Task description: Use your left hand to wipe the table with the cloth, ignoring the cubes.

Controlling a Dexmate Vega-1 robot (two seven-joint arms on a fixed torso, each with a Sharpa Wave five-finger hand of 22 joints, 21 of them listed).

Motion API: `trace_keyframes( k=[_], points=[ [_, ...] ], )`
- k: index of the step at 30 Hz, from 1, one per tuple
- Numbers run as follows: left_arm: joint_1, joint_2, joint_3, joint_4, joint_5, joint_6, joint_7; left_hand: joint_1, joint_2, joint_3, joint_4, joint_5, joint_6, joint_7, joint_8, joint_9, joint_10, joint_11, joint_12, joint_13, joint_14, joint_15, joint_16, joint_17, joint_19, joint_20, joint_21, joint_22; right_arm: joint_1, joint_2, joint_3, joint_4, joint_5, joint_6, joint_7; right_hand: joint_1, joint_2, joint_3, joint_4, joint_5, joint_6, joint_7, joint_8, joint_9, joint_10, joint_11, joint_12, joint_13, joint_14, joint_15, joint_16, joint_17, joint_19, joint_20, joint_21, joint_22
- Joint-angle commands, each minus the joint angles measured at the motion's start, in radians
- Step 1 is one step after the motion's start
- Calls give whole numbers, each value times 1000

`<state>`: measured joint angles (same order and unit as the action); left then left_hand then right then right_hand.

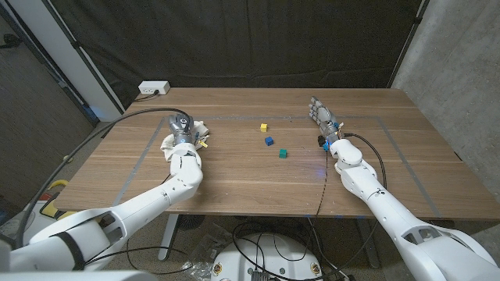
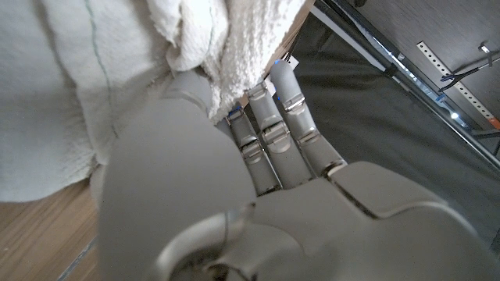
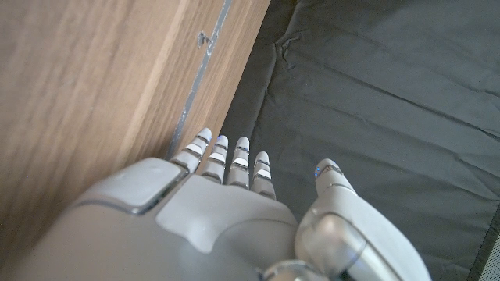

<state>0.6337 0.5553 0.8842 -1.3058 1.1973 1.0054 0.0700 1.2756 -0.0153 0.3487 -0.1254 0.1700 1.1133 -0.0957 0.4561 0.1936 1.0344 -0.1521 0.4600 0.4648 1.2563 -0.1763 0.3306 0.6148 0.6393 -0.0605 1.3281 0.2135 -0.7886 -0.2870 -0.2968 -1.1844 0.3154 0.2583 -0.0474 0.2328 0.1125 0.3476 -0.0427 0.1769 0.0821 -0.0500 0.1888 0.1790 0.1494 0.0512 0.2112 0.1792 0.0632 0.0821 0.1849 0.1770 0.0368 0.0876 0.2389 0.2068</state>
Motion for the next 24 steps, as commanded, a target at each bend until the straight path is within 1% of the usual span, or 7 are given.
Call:
trace_keyframes(
  k=[1, 5, 8, 12, 16, 19, 24],
  points=[
    [-7, 10, 31, -19, 6, 54, -30, 5, 3, 10, 1, 7, 23, 27, 1, 4, 64, -53, -2, 5, 68, -58, -6, 1, 7, -127, 8, 0, -17, -11, -1, -34, -4, -7, -14, -9, 1, -1, 1, -1, 8, -1, 1, 5, 7, 1, 1, 5, 7, 3, 0, 0, 4, 2, -1, 1],
    [-4, 12, 35, -28, 12, 62, -23, -15, 18, 20, 17, 6, -10, 23, -18, 12, 35, -49, -17, 12, 42, -57, -36, -6, -19, -124, 5, -17, -25, -15, 0, -45, -2, -7, -19, -9, 1, -1, 0, -1, 8, -1, 1, 5, 7, 2, 0, 5, 6, 3, 0, 0, 4, 2, -1, 1],
    [-9, 19, 48, -40, 29, 74, -61, -107, -2, 39, 59, 5, -157, -17, -91, 23, -81, -45, -84, -4, -104, -57, -140, -45, -103, -95, -93, -48, -30, -18, 1, -53, 0, -8, -20, -9, 1, -1, 0, -1, 8, -1, 1, 5, 6, 2, 0, 5, 7, 3, 0, 0, 4, 2, -1, 1],
    [6, 31, 38, -81, 29, 79, -74, -313, -26, 35, 176, 18, -383, -112, -200, 19, -263, -45, -220, -79, -407, -49, -154, -164, -259, 31, -319, -47, -37, -21, 1, -64, -1, -10, -24, -9, 1, -1, 0, -1, 8, -1, 1, 5, 7, 1, 0, 5, 6, 3, 0, 0, 5, 2, -1, 1],
    [51, 30, 5, -102, 32, 87, 70, -578, -40, -37, 290, 37, -675, -123, -274, 8, -532, 22, -283, -167, -723, 11, -141, -277, -420, 104, -522, -39, -45, -26, -1, -79, -2, -12, -28, -9, 2, -1, -1, 0, 8, -1, 1, 5, 7, 2, 1, 5, 7, 3, 0, 0, 4, 3, -1, 1],
    [88, 35, -47, -166, -20, 69, 118, -760, -10, -96, 300, 44, -841, -121, -283, 5, -656, 58, -277, -206, -844, 52, -138, -310, -476, 129, -584, -34, -49, -29, -2, -88, -1, -14, -30, -9, 1, -2, -1, 0, 9, -1, 2, 5, 8, 2, 1, 5, 7, 3, 0, 0, 4, 3, -1, 1],
    [199, 67, -218, -367, -233, -57, 169, -882, 6, -143, 301, 48, -915, -122, -275, 3, -726, 76, -274, -229, -931, 100, -142, -333, -513, 164, -625, -33, -61, -34, -3, -112, -2, -22, -39, -10, 1, -2, -1, -1, 10, -2, 2, 5, 7, 2, 0, 5, 7, 3, 0, 0, 4, 3, -1, 1]
  ],
)
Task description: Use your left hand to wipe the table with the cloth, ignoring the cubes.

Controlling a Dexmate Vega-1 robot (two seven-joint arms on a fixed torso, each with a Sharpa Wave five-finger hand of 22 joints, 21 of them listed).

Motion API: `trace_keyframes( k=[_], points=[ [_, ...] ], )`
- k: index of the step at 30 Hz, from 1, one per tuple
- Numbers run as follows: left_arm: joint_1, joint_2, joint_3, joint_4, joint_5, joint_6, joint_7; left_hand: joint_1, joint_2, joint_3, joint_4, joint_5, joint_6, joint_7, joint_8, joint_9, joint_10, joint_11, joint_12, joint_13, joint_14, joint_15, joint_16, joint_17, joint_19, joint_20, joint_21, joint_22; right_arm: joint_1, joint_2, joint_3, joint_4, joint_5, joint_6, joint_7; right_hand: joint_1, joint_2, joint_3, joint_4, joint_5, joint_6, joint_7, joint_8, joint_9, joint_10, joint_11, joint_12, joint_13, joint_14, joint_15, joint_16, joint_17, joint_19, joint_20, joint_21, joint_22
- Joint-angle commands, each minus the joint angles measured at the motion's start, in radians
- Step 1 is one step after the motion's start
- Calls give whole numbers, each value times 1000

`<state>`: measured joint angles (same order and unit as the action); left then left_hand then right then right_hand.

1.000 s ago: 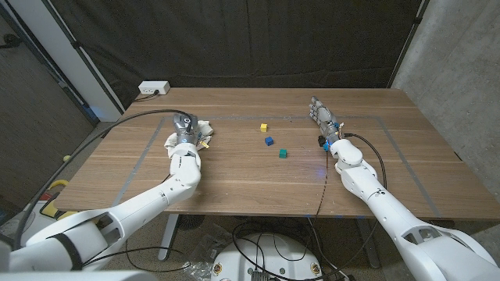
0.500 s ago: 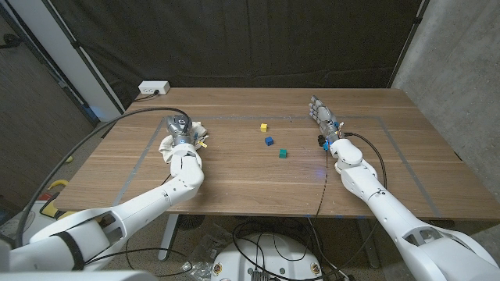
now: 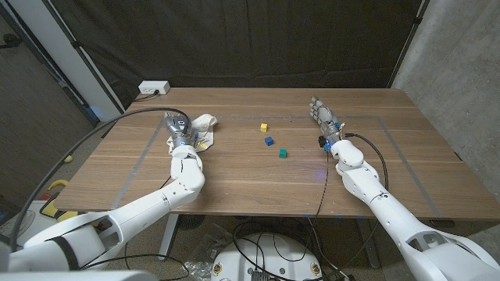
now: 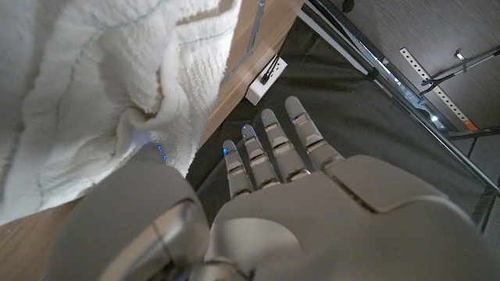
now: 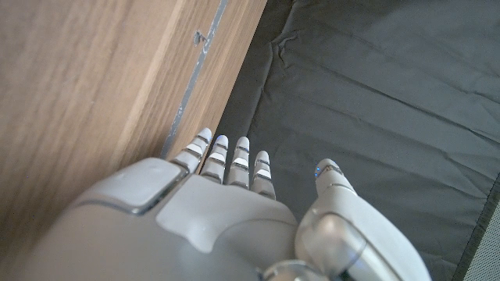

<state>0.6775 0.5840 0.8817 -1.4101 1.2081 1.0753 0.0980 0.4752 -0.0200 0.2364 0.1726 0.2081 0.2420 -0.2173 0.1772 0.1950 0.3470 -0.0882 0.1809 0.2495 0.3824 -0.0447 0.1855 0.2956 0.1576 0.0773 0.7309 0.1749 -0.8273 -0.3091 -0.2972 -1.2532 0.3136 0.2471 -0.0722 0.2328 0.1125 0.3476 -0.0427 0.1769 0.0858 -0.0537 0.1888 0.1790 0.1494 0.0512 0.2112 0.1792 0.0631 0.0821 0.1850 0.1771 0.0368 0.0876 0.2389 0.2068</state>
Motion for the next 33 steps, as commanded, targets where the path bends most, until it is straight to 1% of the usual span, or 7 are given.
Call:
trace_keyframes(
  k=[1, 6, 8, 10, 17, 21, 33],
  points=[
    [179, 42, -255, -299, -295, -159, 151, -98, 14, -37, 3, 11, -50, -1, 5, 2, -57, 16, 3, -17, -72, -25, 2, -18, -36, 29, -33, 7, -25, -13, -3, -47, 0, -12, -15, -10, 1, -3, -1, -1, 6, 2, 2, 5, 8, 2, 1, 5, 7, 2, 0, 0, 4, 3, -1, 1],
    [283, 53, -429, -428, -539, -334, 165, -175, 21, -72, -4, 18, -105, 0, 2, 0, -118, 28, 4, -33, -150, 11, -2, -42, -99, 65, -82, 5, -33, -16, -8, -66, -3, -18, -23, -12, 0, -4, -1, -1, 6, 2, 2, 5, 8, 2, 0, 5, 8, 3, 0, 0, 4, 4, -1, 1],
    [318, 52, -482, -454, -617, -405, 182, -197, 25, -82, -7, 22, -128, -1, 2, -2, -151, 1, 2, -39, -172, 19, 0, -52, -119, 67, -100, 5, -37, -16, -10, -72, -3, -19, -26, -12, 0, -4, -1, -1, 7, 1, 2, 5, 8, 1, 0, 5, 8, 2, 0, 0, 4, 3, -1, 1],
    [351, 51, -532, -475, -697, -485, 191, -205, 26, -86, -9, 24, -136, -2, 3, -2, -160, -3, 4, -42, -190, 18, -3, -57, -127, 71, -109, 5, -40, -17, -13, -79, -6, -20, -31, -12, 0, -4, -1, -1, 6, 2, 2, 5, 7, 2, 0, 5, 7, 3, 0, 0, 4, 4, -1, 1],
    [421, 55, -660, -486, -947, -752, 154, -217, 31, -94, -18, 29, -166, -3, 3, -5, -202, -4, 3, -50, -239, 15, -7, -74, -145, 43, -133, 4, -57, -21, -21, -112, -13, -30, -51, -14, -2, -6, -2, -1, 8, 1, 2, 5, 9, 2, 1, 5, 7, 4, 0, 0, 5, 3, -1, 1],
    [434, 56, -705, -459, -1078, -875, 94, -224, 35, -99, -21, 31, -186, -2, 1, -7, -228, 6, 1, -54, -272, 17, -8, -85, -172, 7, -155, 4, -64, -21, -26, -124, -15, -34, -60, -15, -3, -7, -2, -1, 10, 1, 3, 5, 10, 3, 1, 5, 7, 3, -1, 0, 5, 3, -1, 1],
    [413, 47, -756, -348, -1356, -1095, -85, -255, 48, -115, -16, 37, -206, -2, 5, -9, -279, 13, 1, -60, -339, 11, -11, -100, -223, -28, -193, 5, -71, -45, -42, -174, -45, -67, -101, -30, -9, -16, 6, -1, 18, -1, 5, 5, 14, 5, 2, 5, 5, -6, 0, 3, 9, -8, 0, 1]
  ],
)
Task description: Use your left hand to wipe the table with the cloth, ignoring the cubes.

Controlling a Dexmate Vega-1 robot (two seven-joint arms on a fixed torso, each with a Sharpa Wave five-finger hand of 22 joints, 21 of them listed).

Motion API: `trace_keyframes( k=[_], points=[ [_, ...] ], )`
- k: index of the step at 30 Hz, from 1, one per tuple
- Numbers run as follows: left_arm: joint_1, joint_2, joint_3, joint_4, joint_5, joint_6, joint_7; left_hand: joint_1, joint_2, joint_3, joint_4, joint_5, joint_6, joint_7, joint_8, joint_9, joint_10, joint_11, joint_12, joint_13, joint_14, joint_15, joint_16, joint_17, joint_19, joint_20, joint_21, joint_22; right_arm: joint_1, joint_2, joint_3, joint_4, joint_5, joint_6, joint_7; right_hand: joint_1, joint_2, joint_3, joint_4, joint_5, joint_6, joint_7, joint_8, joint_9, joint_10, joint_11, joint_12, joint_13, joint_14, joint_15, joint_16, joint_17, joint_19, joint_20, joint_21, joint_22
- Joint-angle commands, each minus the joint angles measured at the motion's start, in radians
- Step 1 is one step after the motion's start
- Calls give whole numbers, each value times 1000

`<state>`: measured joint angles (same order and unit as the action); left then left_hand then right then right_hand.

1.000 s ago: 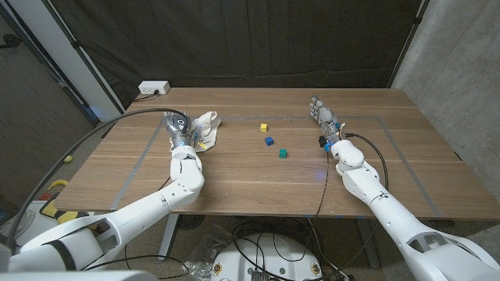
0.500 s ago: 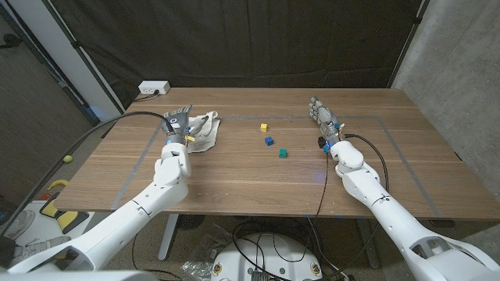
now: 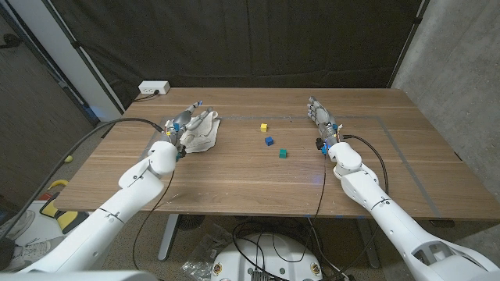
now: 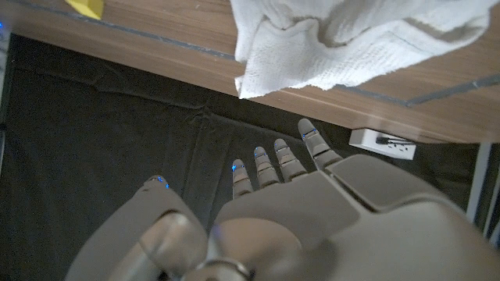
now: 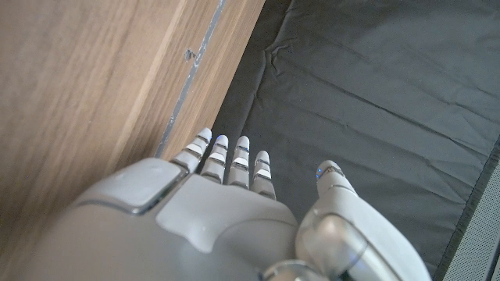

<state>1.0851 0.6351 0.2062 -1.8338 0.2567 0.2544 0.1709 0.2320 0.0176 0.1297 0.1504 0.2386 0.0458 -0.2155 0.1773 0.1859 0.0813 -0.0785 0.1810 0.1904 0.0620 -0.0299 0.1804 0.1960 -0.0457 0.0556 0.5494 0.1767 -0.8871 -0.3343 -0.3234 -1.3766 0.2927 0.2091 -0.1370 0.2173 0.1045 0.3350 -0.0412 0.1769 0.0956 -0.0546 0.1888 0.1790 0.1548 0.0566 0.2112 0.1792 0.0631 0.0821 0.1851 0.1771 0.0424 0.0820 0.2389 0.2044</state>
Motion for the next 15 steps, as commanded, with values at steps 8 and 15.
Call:
trace_keyframes(
  k=[8, 15],
  points=[
    [-50, 6, -48, 163, -459, -343, -238, -23, 15, -14, 9, 8, -12, -4, 6, -1, -20, 2, 3, -2, -36, -7, -6, -4, -31, -15, -21, 4, -30, -37, -34, -126, -58, -95, -96, -26, -5, -10, 10, -1, 15, 0, 7, 5, 13, -2, 4, 5, 4, -9, 1, 4, 3, -4, 0, 4],
    [-93, -5, -19, 255, -499, -354, -277, -31, 20, -17, 10, 10, -19, -4, 5, -1, -28, 7, 3, -3, -41, -8, -3, -6, -39, -16, -28, 4, -50, -52, -46, -191, -67, -136, -120, -33, -8, -15, 13, 0, 14, 0, 6, 5, 10, -3, 2, 5, 3, -9, 1, 4, 3, -3, 0, 4]
  ],
)
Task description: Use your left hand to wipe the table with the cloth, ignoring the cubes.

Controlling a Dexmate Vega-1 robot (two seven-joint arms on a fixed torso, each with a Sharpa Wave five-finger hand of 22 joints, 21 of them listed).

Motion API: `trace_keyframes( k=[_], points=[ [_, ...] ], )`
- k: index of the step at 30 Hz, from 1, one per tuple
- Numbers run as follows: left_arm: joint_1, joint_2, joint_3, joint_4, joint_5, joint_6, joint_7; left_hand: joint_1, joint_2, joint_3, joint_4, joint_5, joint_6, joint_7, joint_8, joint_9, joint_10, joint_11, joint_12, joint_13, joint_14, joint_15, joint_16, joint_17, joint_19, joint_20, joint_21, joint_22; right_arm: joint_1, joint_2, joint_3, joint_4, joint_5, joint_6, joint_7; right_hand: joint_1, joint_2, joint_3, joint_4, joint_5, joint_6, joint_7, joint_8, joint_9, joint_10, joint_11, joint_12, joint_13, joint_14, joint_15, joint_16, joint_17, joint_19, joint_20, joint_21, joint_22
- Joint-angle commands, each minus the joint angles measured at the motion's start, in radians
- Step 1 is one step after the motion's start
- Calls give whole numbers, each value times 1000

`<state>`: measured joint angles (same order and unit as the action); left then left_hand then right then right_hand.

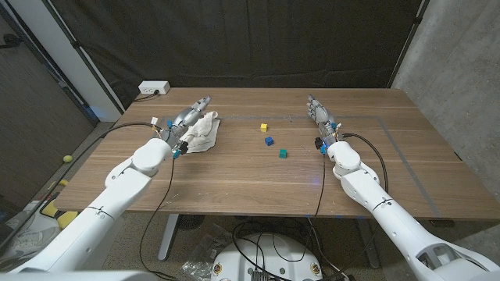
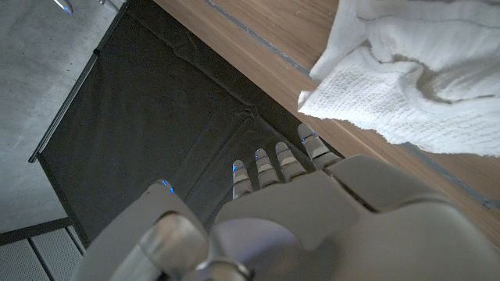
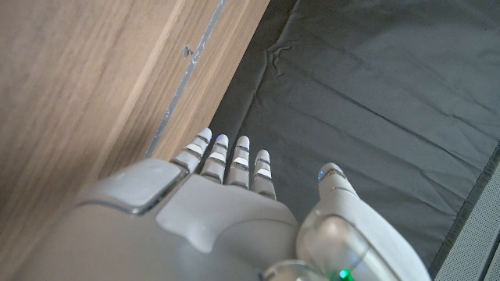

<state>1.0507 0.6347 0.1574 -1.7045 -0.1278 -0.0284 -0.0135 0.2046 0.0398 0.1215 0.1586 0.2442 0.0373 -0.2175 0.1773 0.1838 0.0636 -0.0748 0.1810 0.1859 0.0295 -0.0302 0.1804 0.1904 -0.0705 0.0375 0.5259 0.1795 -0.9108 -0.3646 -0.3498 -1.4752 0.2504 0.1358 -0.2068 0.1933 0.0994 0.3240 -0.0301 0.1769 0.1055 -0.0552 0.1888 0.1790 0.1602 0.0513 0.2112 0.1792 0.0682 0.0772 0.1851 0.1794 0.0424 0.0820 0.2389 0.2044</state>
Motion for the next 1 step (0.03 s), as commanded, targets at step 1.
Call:
trace_keyframes(
  k=[1],
  points=[
    [-58, -1, 31, 125, -115, -65, -92, -4, -2, -9, 1, 5, -12, -2, 4, 1, -11, 3, 3, 1, -9, -7, -3, -1, -14, 2, -5, 2, -24, -21, -20, -90, -24, -58, -51, -10, -3, -4, 2, 0, 4, 1, 6, 5, 4, 2, 2, 5, -2, -4, 0, 2, 3, -3, 0, 4]
  ],
)
